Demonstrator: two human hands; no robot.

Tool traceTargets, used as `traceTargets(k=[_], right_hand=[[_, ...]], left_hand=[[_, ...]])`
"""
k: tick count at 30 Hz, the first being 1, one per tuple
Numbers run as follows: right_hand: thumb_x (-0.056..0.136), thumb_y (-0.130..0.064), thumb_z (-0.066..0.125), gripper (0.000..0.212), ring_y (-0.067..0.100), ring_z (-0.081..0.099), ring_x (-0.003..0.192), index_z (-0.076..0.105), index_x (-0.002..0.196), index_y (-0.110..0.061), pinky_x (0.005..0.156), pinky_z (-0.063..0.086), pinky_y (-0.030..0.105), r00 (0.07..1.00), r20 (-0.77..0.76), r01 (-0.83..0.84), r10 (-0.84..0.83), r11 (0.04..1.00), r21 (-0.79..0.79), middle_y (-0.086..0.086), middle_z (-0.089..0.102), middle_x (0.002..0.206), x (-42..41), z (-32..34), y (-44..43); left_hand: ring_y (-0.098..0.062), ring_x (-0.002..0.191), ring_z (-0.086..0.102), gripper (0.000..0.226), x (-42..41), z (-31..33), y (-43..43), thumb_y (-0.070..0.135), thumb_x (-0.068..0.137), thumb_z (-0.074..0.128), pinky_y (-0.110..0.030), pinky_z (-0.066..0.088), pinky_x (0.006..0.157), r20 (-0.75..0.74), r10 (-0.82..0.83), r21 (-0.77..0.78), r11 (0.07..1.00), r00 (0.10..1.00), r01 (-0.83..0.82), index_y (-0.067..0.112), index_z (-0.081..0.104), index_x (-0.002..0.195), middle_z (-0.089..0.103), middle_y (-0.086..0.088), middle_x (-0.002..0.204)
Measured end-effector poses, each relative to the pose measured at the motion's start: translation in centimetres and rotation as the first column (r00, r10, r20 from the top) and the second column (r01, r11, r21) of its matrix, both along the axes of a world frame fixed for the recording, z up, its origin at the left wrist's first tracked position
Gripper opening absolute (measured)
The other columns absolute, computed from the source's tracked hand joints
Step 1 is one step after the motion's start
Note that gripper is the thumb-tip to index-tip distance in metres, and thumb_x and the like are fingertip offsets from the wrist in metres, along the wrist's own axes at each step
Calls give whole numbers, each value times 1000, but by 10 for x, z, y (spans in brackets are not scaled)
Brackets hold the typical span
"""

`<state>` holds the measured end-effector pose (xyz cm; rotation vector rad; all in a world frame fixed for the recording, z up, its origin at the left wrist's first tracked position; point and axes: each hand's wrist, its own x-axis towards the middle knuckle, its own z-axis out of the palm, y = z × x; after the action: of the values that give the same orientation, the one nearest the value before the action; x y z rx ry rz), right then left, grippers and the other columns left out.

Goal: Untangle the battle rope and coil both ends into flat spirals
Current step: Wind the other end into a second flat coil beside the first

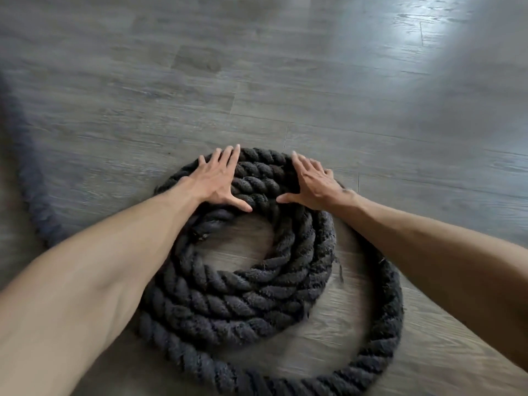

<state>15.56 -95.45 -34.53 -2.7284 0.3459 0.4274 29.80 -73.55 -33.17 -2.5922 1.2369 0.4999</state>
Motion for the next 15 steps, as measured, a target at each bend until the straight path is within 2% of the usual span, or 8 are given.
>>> traceTargets(k=[4,7,9,12,15], right_hand=[[91,-75,40,95,35,31,142,21,155,-8,106,33,63,965,126,242,-231,967,-80,10,29,158,-21,-11,14],[95,-73,29,85,40,39,133,27,151,-10,102,35,62,920,76,389,-385,919,-61,18,38,148,-35,-10,5],[96,-72,27,84,41,37,132,22,154,-12,100,36,63,889,24,458,-458,887,-59,21,38,145,-50,-12,-1],[94,-75,26,91,40,33,134,9,159,-14,100,37,65,884,21,467,-467,881,-79,23,33,146,-74,-13,13],[84,-87,20,106,44,26,141,1,161,-16,105,32,67,874,-12,484,-486,871,-84,26,19,158,-78,-8,36]], left_hand=[[-38,138,29,156,-3,-4,11,107,38,20,-66,35,101,99,30,-46,999,995,-26,6,-6,154,18,-16,158],[-41,136,29,147,-11,-11,29,107,47,13,-66,35,100,143,90,-51,995,986,-84,9,-1,155,17,-22,157],[-43,135,29,142,-17,-15,40,106,51,9,-66,34,99,161,189,-53,982,969,-183,10,1,156,18,-26,156],[-44,132,30,141,-29,-15,51,104,53,13,-66,33,99,179,376,-66,927,909,-370,8,3,156,22,-29,152],[-42,133,28,143,-40,-8,53,103,53,19,-64,32,102,156,543,-46,838,825,-543,5,0,155,21,-29,152]])
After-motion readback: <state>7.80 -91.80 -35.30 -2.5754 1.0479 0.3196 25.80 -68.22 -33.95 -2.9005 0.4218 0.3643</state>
